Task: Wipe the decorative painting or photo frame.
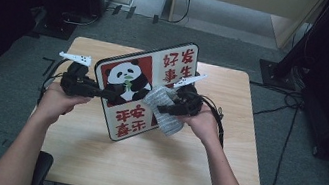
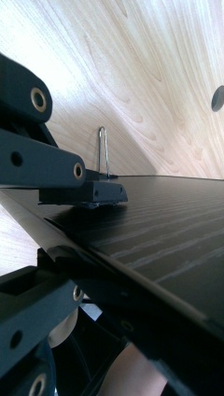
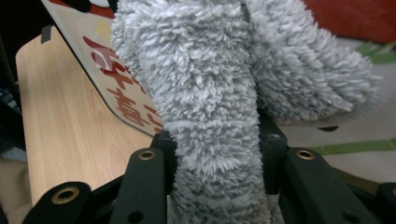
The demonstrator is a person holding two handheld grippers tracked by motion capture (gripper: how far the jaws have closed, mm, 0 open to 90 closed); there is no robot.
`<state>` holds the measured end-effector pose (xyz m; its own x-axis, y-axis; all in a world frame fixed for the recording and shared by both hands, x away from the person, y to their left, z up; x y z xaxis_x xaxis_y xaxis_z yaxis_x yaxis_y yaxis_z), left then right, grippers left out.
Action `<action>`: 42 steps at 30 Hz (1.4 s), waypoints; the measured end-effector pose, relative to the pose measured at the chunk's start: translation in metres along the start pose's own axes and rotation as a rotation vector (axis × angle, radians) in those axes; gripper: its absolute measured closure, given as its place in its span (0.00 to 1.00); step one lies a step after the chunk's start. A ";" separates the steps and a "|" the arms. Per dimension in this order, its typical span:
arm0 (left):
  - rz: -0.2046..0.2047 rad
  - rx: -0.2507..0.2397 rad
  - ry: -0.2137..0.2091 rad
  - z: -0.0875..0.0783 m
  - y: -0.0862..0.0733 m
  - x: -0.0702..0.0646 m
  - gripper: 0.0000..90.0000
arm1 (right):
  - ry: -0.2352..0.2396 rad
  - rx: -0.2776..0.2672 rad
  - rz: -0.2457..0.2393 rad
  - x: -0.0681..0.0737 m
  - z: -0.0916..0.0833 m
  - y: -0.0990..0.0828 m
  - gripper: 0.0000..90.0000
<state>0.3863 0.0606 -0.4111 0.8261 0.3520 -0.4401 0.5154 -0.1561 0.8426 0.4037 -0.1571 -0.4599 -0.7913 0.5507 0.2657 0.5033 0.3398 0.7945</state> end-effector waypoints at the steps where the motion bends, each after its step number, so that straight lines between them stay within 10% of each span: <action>1: 0.000 0.001 0.000 0.000 0.000 0.000 0.83 | 0.000 0.003 0.005 0.000 0.000 -0.001 0.71; 42: -0.002 0.005 -0.002 0.001 0.000 -0.002 0.83 | -0.002 0.105 0.047 -0.005 0.026 -0.071 0.70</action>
Point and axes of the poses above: each handheld gripper's, and its own axes: z roughly forward along the jaws, y roughly out of its top, x roughly to its left, the point moved 9 cm from there along z, roughly forward along the jaws, and after that the axes turned 13 degrees about -x, right-handed, at the moved point
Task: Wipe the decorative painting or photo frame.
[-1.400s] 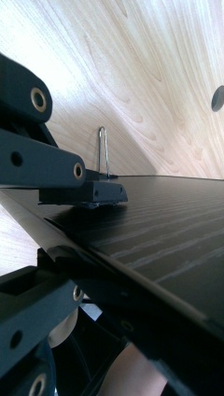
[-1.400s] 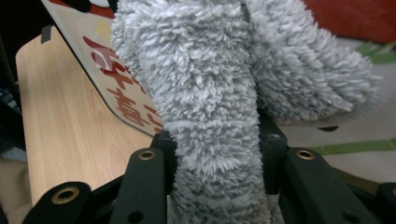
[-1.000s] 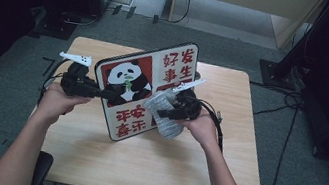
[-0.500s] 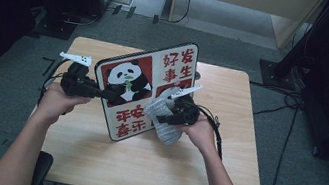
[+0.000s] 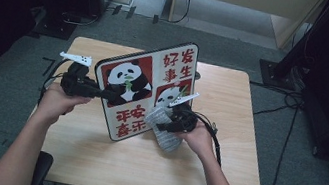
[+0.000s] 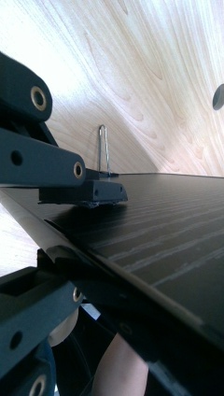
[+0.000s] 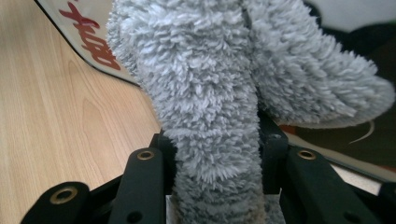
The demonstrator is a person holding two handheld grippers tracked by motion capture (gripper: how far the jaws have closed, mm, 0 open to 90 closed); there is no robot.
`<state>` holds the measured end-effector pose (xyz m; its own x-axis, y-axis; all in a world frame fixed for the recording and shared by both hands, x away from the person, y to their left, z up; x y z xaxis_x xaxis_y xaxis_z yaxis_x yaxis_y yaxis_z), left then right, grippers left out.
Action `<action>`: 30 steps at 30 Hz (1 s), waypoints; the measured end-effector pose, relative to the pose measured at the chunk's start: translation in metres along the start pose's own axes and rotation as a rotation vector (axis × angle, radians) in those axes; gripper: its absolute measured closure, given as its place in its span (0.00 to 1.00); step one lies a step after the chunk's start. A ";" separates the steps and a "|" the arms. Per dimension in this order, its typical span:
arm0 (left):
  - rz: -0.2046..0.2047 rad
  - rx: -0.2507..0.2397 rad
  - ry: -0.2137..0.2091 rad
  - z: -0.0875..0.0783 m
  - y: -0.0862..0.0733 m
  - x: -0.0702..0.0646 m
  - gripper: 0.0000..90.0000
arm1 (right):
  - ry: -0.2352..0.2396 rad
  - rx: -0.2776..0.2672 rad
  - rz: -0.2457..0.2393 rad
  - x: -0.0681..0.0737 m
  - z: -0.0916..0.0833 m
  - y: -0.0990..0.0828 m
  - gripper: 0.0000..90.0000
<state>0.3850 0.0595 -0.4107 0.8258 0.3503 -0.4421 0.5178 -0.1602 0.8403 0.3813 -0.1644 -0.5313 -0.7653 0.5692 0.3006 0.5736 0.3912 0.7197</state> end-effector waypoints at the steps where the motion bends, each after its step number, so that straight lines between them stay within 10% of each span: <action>1: 0.000 0.000 0.000 0.000 0.000 0.000 0.83 | 0.002 0.002 0.000 0.000 0.001 -0.001 0.70; 30: -0.002 -0.004 0.004 0.000 0.000 0.000 0.83 | 0.019 -0.051 -0.013 0.015 -0.032 0.026 0.74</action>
Point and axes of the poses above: each handheld gripper's, and its own axes: z roughly forward along the jaws, y roughly out of its top, x roughly to its left, the point moved 9 cm from there along z, roughly forward along the jaws, and after that the axes turned 13 degrees about -x, right-handed, at the moved point
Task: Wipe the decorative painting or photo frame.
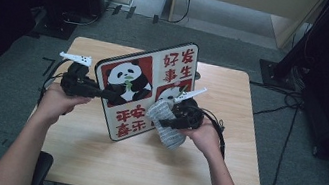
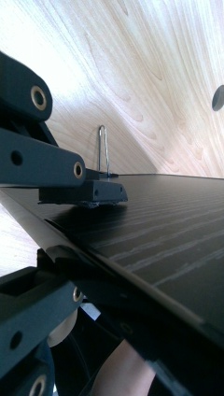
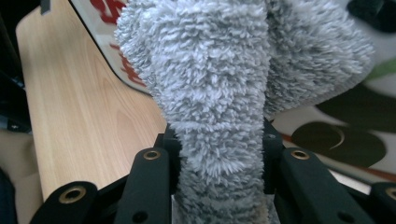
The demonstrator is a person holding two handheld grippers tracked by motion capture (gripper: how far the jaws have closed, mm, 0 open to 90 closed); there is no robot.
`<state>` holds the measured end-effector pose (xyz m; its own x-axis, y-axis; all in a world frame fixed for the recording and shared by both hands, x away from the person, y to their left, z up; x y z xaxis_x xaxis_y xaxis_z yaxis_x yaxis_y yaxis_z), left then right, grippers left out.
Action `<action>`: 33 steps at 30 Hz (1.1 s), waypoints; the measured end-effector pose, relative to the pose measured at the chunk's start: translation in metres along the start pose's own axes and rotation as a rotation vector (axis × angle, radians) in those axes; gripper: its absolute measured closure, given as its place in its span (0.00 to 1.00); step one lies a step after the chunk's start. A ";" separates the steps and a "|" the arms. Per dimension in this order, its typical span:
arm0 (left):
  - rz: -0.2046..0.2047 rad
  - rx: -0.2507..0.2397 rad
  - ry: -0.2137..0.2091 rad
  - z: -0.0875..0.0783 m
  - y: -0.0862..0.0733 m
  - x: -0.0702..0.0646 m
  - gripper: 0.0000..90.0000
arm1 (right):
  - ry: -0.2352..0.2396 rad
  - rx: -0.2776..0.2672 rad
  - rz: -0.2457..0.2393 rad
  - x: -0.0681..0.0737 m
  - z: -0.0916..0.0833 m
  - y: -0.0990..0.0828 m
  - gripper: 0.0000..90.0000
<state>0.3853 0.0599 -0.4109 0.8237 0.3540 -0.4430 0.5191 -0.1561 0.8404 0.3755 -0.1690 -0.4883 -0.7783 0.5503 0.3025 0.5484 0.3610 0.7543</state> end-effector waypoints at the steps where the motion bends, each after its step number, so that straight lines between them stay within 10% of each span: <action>1: -0.001 -0.001 -0.001 0.000 0.000 0.000 0.83 | -0.001 -0.010 -0.003 0.001 -0.002 0.004 0.74; 33: 0.001 -0.008 0.001 0.000 0.000 0.000 0.83 | -0.020 -0.075 -0.117 0.042 -0.045 0.126 0.74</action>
Point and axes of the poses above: each handheld gripper's, and its own axes: z roughly forward along the jaws, y roughly out of its top, x roughly to its left, the point moved 9 cm from there along z, roughly forward along the jaws, and after that the axes turned 13 degrees about -x, right-handed, at the moved point
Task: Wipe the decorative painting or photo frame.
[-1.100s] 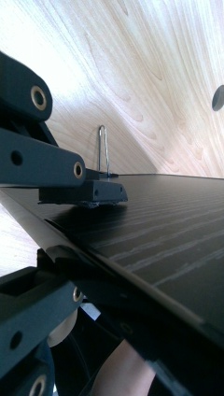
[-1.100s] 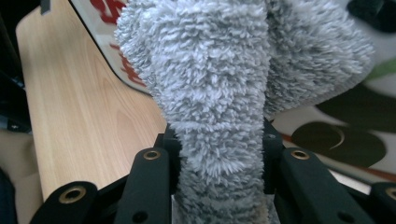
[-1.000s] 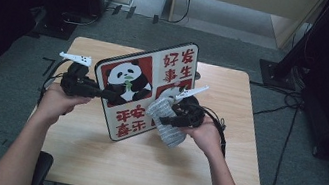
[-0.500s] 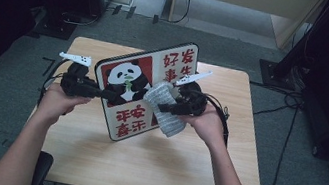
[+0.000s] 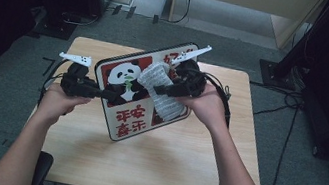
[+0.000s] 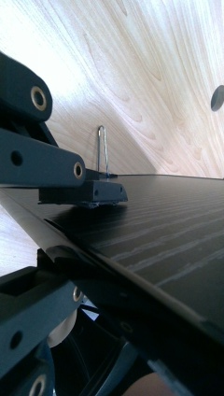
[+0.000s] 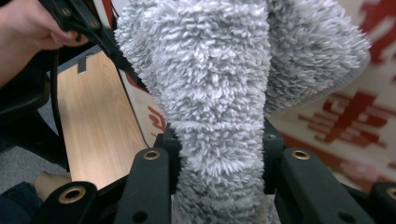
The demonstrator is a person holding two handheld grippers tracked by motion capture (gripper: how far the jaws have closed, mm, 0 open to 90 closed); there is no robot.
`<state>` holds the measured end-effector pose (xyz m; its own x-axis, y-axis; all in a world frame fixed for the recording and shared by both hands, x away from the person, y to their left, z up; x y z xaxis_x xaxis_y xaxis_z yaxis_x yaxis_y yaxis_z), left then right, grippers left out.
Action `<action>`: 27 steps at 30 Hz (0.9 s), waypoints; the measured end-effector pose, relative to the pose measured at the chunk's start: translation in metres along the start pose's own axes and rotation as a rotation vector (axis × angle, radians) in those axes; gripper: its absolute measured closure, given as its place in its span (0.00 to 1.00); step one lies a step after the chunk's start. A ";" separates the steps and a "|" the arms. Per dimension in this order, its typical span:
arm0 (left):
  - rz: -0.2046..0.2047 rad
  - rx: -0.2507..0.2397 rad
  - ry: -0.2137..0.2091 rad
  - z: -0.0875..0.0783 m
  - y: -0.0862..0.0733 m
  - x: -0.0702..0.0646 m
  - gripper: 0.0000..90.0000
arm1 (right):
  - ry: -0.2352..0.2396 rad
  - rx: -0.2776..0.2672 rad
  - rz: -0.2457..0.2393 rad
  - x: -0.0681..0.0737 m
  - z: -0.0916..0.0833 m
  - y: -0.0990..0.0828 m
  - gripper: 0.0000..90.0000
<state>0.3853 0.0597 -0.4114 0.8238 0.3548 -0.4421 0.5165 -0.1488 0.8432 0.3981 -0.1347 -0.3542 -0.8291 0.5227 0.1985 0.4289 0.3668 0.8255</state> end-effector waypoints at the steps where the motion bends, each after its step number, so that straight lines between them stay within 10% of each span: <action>1: 0.001 0.000 0.001 0.000 0.000 0.000 0.83 | 0.001 -0.001 -0.004 0.000 0.000 0.003 0.74; 27: -0.006 -0.008 -0.011 0.000 0.000 0.001 0.83 | -0.004 0.006 -0.049 0.007 0.017 0.046 0.74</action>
<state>0.3863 0.0603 -0.4123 0.8234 0.3453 -0.4503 0.5195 -0.1395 0.8430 0.4176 -0.1011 -0.3238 -0.8476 0.5072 0.1561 0.3902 0.3963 0.8311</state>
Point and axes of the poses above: each handheld gripper's, and its own axes: z roughly forward along the jaws, y roughly out of its top, x roughly to its left, the point moved 9 cm from there along z, roughly forward along the jaws, and after that the axes turned 13 degrees about -x, right-handed, at the moved point
